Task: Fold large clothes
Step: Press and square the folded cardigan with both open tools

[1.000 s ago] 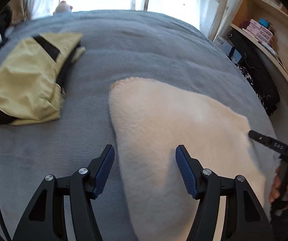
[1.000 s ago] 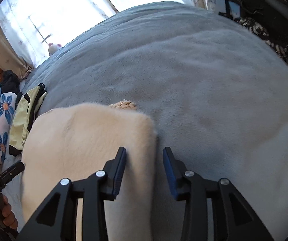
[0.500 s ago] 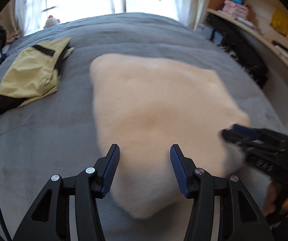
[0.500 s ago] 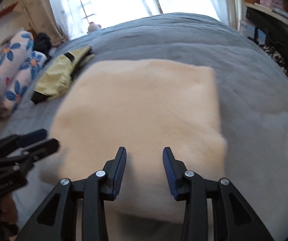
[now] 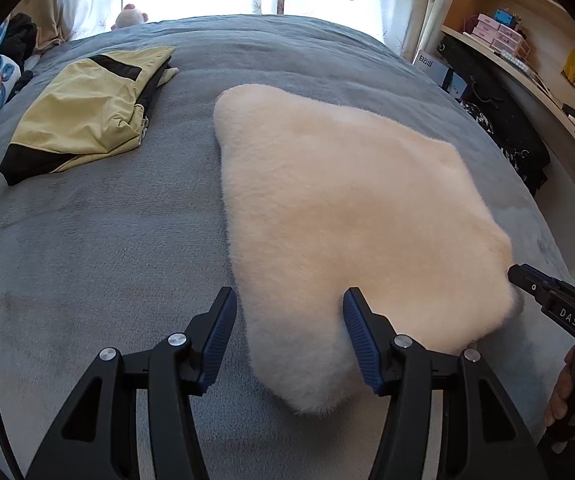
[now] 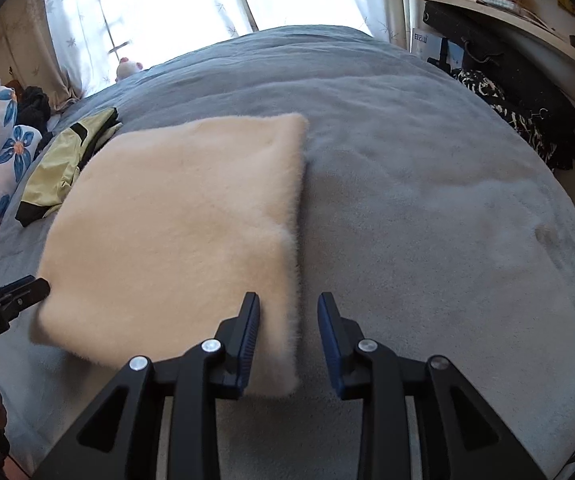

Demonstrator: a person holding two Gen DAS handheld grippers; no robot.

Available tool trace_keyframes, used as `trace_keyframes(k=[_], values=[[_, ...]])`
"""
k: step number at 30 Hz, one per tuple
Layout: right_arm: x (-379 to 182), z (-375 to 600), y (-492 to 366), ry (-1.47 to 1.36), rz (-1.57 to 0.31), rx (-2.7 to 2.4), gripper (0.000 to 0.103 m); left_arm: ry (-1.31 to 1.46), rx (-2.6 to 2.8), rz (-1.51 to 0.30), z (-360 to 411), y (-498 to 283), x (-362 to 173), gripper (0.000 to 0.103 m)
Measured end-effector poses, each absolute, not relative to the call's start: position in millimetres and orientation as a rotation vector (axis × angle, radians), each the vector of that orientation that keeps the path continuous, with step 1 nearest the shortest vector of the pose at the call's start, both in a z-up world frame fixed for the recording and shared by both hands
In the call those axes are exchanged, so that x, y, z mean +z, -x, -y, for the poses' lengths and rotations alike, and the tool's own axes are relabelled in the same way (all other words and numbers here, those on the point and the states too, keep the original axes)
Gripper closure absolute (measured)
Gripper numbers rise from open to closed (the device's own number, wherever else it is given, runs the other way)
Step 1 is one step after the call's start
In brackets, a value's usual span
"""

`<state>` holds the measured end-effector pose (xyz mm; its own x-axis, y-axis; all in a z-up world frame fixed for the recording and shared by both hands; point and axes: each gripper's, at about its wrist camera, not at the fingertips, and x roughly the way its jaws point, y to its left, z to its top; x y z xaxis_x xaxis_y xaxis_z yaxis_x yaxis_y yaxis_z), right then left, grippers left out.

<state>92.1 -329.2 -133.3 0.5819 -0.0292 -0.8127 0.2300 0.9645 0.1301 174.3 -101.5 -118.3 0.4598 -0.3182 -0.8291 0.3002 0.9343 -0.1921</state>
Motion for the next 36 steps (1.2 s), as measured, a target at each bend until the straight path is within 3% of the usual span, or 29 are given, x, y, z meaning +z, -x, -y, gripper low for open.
trace_keyframes(k=[16,30,36], values=[[-124.1,320.0,-68.9,-0.388,-0.946,-0.140,0.073,0.098,-0.366,-1.011,82.5,-143.9,-98.6,0.048],[-105.8,288.7,-36.2,-0.349,-0.938,-0.068,0.073,0.060,-0.379,-0.990,83.8,-106.2,-77.6,0.048],[-96.1,280.3,-33.3,-0.336,-0.928,-0.036,0.073,0.048,-0.385,-0.967,86.1,-98.0,-64.2,0.038]])
